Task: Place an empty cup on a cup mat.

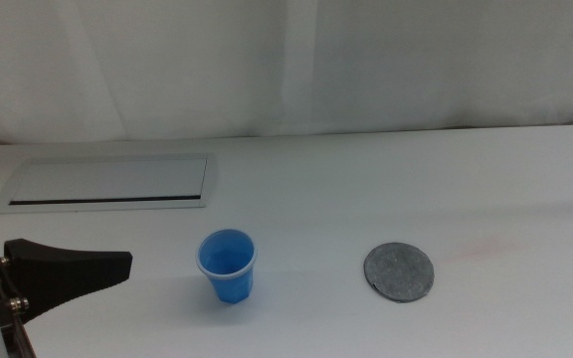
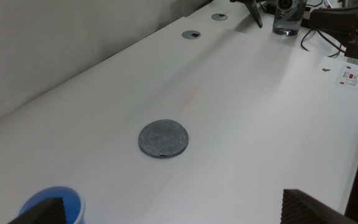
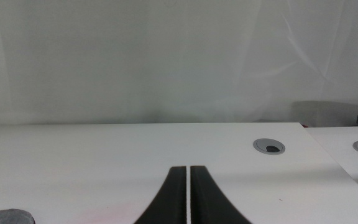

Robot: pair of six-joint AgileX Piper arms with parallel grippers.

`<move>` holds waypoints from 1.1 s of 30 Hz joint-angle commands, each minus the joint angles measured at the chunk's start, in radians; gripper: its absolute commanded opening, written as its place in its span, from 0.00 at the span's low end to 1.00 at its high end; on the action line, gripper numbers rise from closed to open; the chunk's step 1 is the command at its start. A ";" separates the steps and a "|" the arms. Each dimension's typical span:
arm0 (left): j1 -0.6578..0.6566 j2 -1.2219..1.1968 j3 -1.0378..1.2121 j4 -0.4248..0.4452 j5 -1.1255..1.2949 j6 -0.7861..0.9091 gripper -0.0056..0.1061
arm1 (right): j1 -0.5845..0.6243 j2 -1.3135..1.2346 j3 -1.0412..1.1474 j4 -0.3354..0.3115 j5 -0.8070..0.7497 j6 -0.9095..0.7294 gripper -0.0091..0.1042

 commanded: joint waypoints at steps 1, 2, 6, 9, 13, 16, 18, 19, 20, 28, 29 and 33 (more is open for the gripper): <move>-0.010 0.001 -0.003 -0.015 -0.014 0.000 0.82 | -0.002 0.003 0.038 0.000 0.000 -0.003 0.06; -0.010 0.001 -0.003 -0.015 -0.019 0.000 0.82 | -0.002 0.003 0.038 0.000 0.000 -0.003 0.06; -0.010 0.001 -0.003 -0.015 -0.023 0.000 0.82 | -0.002 0.003 0.038 0.000 0.000 -0.003 0.06; -0.010 0.001 -0.003 -0.015 -0.039 0.000 0.82 | -0.002 0.003 0.038 0.000 0.000 -0.003 0.06; -0.010 0.001 -0.003 -0.010 -0.062 0.000 0.82 | -0.002 0.003 0.038 0.000 0.000 -0.003 0.06; -0.010 0.001 -0.003 0.029 -0.099 -0.024 0.82 | -0.002 0.003 0.038 0.000 0.000 -0.003 0.06; -0.010 0.001 -0.003 0.117 -0.129 -0.093 0.82 | -0.002 0.003 0.038 0.000 0.000 -0.003 0.06; -0.010 0.001 -0.003 0.176 -0.137 -0.138 0.82 | -0.002 0.003 0.038 0.000 0.000 -0.003 0.06; -0.010 0.001 -0.003 0.222 -0.144 -0.174 0.82 | -0.002 0.003 0.038 0.000 0.000 -0.003 0.06; -0.008 0.001 -0.003 0.696 -0.126 -0.676 0.82 | -0.002 0.003 0.038 0.000 0.000 -0.003 0.06; -0.008 0.001 -0.003 0.761 -0.114 -0.741 0.82 | -0.002 0.003 0.038 0.000 0.000 -0.003 0.06; -0.008 0.001 -0.026 1.032 -0.018 -0.991 0.82 | -0.002 0.003 0.038 0.000 0.000 -0.003 0.06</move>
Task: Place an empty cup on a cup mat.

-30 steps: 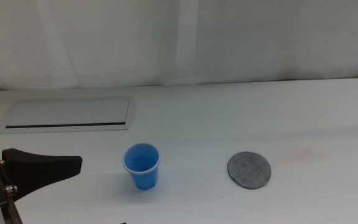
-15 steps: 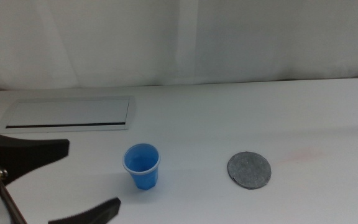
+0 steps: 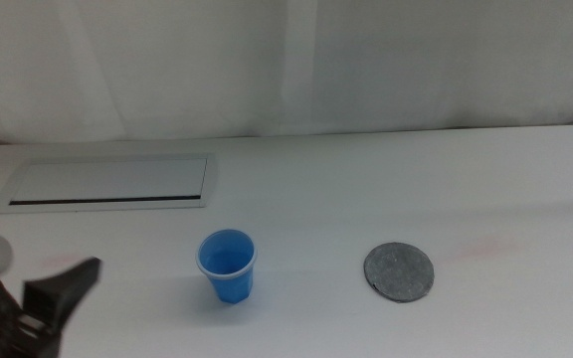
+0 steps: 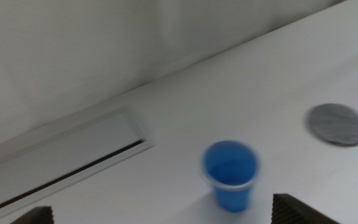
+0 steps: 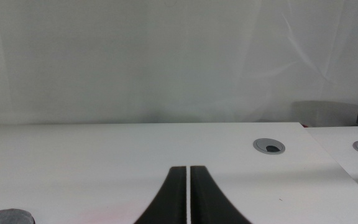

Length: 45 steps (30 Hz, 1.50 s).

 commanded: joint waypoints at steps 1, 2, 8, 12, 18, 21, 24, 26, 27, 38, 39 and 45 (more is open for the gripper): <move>-0.008 0.001 -0.026 0.190 0.079 -0.193 0.82 | -0.002 0.003 0.038 0.000 -0.002 -0.003 0.06; -0.008 0.001 -0.037 0.235 0.107 -0.240 0.82 | -0.002 0.003 0.038 0.000 -0.002 -0.003 0.06; -0.008 0.003 -0.051 0.241 0.143 -0.269 0.82 | -0.002 0.003 0.038 0.000 -0.002 -0.003 0.06; -0.008 0.019 -0.051 0.199 0.136 -0.263 0.82 | -0.002 0.003 0.038 0.000 -0.002 -0.003 0.06; -0.008 0.140 -0.064 0.194 0.094 -0.263 0.82 | -0.002 0.003 0.038 0.000 -0.002 -0.003 0.06; -0.008 0.222 -0.108 0.194 0.077 -0.269 0.82 | -0.002 0.003 0.038 0.000 -0.002 -0.003 0.06; -0.008 0.321 -0.165 0.194 0.068 -0.275 0.82 | -0.002 0.003 0.038 0.000 -0.002 -0.003 0.06; -0.008 0.377 -0.196 0.194 0.048 -0.277 0.82 | -0.002 0.003 0.038 0.000 -0.002 -0.003 0.06; -0.008 0.407 -0.213 0.183 0.039 -0.275 0.82 | -0.002 0.003 0.038 0.000 -0.002 -0.003 0.06; -0.008 0.681 -0.342 0.068 0.083 -0.296 0.82 | -0.002 0.003 0.038 0.000 -0.002 -0.003 0.06; -0.008 0.701 -0.344 0.067 0.084 -0.303 0.82 | -0.002 0.003 0.038 0.000 -0.002 -0.003 0.06; -0.008 0.805 -0.351 0.065 0.080 -0.361 0.82 | -0.002 0.003 0.038 0.000 -0.002 -0.003 0.06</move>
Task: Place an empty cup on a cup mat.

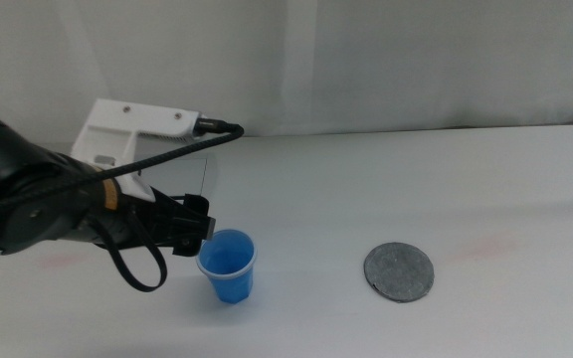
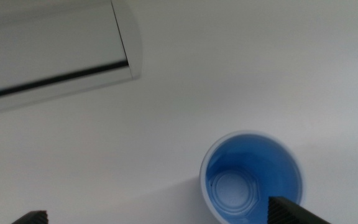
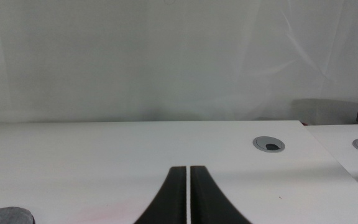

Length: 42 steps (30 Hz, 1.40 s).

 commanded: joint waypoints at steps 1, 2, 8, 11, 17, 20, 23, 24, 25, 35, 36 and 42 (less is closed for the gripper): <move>-0.008 0.042 -0.010 -0.008 -0.003 -0.041 0.82 | -0.002 0.003 0.038 -0.002 -0.006 -0.003 0.06; -0.008 0.056 -0.010 -0.014 -0.005 -0.041 0.82 | -0.002 0.003 0.038 -0.002 -0.006 -0.003 0.06; -0.008 0.144 -0.010 -0.055 -0.034 -0.041 0.82 | -0.002 0.003 0.038 -0.002 -0.006 -0.003 0.06; -0.008 0.171 -0.010 -0.074 -0.056 -0.041 0.82 | -0.002 0.003 0.038 -0.002 -0.006 -0.003 0.06; -0.008 0.218 -0.010 -0.088 -0.078 -0.041 0.82 | -0.002 0.003 0.038 -0.002 -0.006 -0.003 0.06; -0.008 0.245 -0.010 -0.088 -0.097 -0.046 0.82 | -0.002 0.003 0.038 -0.002 -0.006 -0.003 0.06; -0.008 0.268 -0.010 -0.088 -0.123 -0.063 0.82 | -0.002 0.003 0.038 -0.002 -0.006 -0.003 0.06; -0.008 0.275 -0.010 -0.088 -0.127 -0.065 0.82 | -0.002 0.003 0.038 -0.002 -0.006 -0.003 0.06; -0.008 0.285 -0.010 -0.088 -0.132 -0.066 0.82 | -0.002 0.003 0.038 -0.002 -0.006 -0.003 0.06; -0.008 0.340 -0.010 -0.088 -0.148 -0.092 0.69 | -0.002 0.003 0.038 -0.002 -0.006 -0.003 0.06; -0.008 0.342 -0.010 -0.088 -0.148 -0.098 0.63 | -0.002 0.003 0.038 -0.002 -0.006 -0.003 0.06; -0.008 0.344 -0.010 -0.088 -0.193 -0.100 0.03 | -0.002 0.003 0.038 -0.002 -0.006 -0.003 0.06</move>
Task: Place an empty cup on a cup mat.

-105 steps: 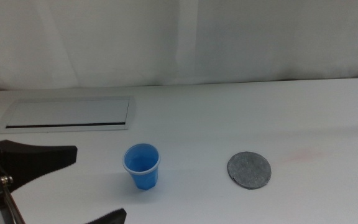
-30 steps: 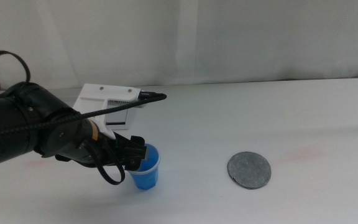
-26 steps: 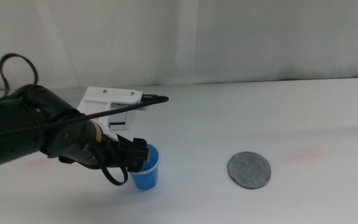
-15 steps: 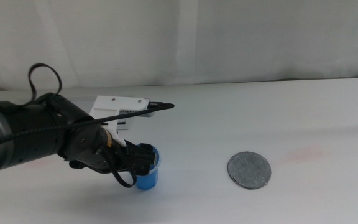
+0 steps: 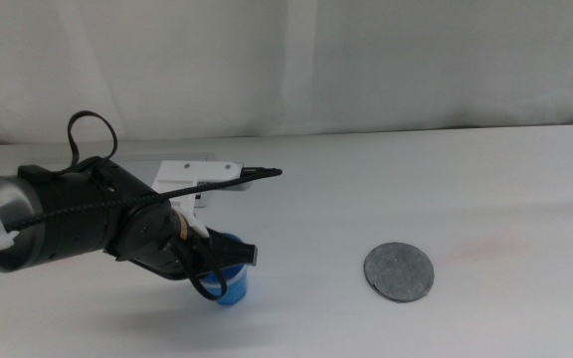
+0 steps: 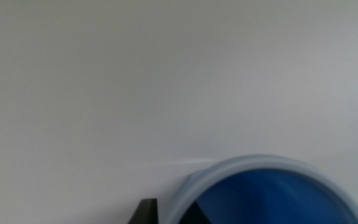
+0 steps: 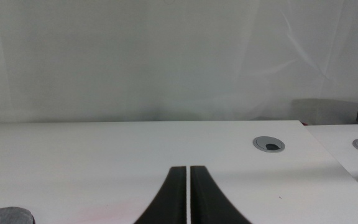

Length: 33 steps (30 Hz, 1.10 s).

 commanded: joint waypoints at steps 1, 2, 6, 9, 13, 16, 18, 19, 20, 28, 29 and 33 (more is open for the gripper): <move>-0.008 0.002 -0.006 -0.007 -0.032 -0.006 0.02 | -0.002 0.003 0.038 -0.002 -0.006 -0.003 0.06; -0.008 0.002 -0.006 -0.007 -0.043 -0.006 0.02 | -0.002 0.003 0.038 -0.002 -0.006 -0.003 0.06; -0.008 0.002 -0.006 -0.007 -0.057 -0.006 0.02 | -0.002 0.003 0.038 -0.002 -0.006 -0.003 0.06; -0.008 0.000 -0.024 -0.005 -0.042 -0.001 0.02 | -0.002 0.003 0.038 -0.002 -0.006 -0.003 0.06; -0.008 -0.028 -0.098 -0.007 0.003 0.016 0.02 | -0.002 0.003 0.038 -0.002 -0.006 -0.003 0.06; -0.010 -0.054 -0.181 -0.007 0.071 0.044 0.02 | -0.002 0.003 0.038 -0.002 -0.006 -0.003 0.06; -0.011 -0.072 -0.238 -0.024 0.117 0.071 0.02 | -0.002 0.003 0.038 -0.002 -0.006 -0.003 0.06; -0.011 -0.080 -0.270 -0.051 0.134 0.101 0.02 | -0.002 0.003 0.038 -0.002 -0.006 -0.003 0.06; -0.011 -0.086 -0.299 -0.083 0.146 0.135 0.02 | -0.002 0.003 0.038 -0.002 -0.006 -0.003 0.06; -0.151 -0.098 -0.430 -0.191 0.177 0.279 0.02 | -0.002 0.003 0.038 -0.002 -0.006 -0.003 0.06; -0.183 -0.098 -0.434 -0.191 0.177 0.285 0.02 | -0.002 0.003 0.038 -0.002 -0.006 -0.003 0.06; -0.292 -0.090 -0.435 -0.191 0.138 0.298 0.02 | -0.002 0.003 0.038 -0.002 -0.006 -0.003 0.06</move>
